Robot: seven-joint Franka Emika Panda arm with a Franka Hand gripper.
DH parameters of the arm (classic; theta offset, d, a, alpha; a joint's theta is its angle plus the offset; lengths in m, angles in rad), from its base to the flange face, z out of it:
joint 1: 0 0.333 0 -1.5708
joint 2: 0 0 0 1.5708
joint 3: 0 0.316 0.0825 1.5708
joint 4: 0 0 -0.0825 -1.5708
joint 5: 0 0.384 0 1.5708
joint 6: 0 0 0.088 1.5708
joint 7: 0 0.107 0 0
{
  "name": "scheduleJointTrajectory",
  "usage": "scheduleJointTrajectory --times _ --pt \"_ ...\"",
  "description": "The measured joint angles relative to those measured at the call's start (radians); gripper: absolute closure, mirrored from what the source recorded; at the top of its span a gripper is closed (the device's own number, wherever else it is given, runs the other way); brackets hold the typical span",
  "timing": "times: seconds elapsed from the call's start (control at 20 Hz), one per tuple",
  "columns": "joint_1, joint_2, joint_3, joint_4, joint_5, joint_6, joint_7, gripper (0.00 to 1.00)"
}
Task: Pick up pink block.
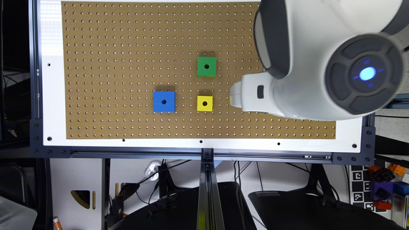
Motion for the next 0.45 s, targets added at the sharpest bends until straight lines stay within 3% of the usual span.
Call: scheduleJointTrajectory --times 0.45 --pt "0.000 -0.080 0.002 0.002 0.0038 -0.064 0.003 1.00"
